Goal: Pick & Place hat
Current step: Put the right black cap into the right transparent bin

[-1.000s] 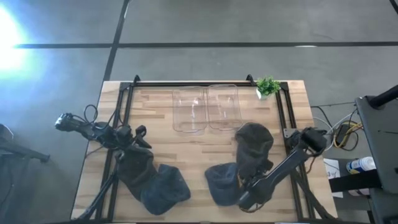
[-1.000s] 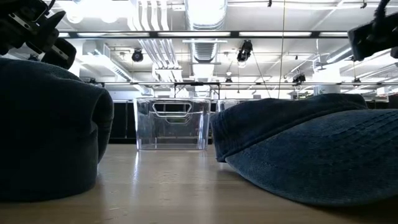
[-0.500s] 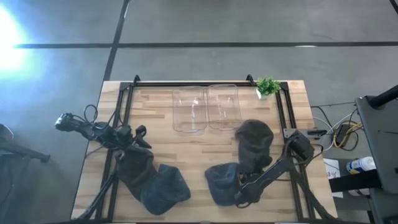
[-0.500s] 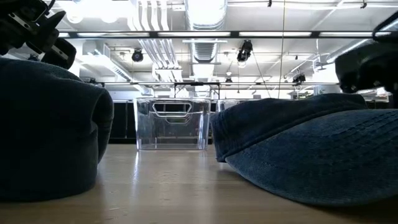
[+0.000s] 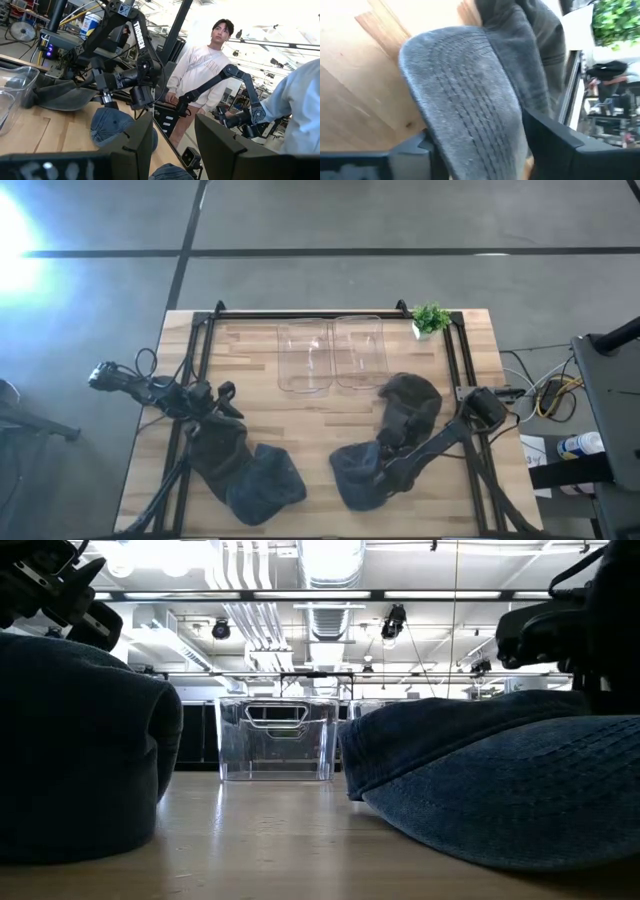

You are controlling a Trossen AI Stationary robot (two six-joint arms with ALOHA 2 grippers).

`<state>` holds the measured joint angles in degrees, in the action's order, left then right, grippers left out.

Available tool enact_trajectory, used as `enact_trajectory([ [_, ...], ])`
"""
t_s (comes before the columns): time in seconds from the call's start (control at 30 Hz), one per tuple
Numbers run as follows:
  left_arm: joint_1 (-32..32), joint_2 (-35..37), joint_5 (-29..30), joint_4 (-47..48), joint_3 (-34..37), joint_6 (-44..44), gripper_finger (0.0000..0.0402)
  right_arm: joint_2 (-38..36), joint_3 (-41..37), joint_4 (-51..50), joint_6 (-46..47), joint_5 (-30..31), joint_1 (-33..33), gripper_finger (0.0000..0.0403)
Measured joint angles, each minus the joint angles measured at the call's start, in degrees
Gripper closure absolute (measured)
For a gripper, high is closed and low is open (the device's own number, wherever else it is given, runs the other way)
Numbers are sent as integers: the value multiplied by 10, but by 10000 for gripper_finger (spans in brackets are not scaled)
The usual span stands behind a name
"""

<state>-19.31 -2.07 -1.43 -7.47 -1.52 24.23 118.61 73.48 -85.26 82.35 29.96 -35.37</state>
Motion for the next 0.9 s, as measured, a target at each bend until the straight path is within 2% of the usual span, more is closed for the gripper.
enact_trajectory([
  [0.13, 0, 0, 0, 0, 0, 0, 262, -16, -20, 31, 12, 3, 7, 268],
  [0.27, 0, 0, 0, 4, 0, 0, 262, -38, -40, 24, 42, 11, 9, 352],
  [0.33, 0, 0, 0, 5, 0, 0, 262, -56, -50, 23, 50, 11, 9, 380],
  [0.6, 0, 0, 0, 6, 0, 0, 262, -177, -76, 0, 119, 13, 8, 388],
  [0.9, 0, 0, 0, 7, 0, 0, 262, -428, -49, 22, 183, 9, 8, 389],
])
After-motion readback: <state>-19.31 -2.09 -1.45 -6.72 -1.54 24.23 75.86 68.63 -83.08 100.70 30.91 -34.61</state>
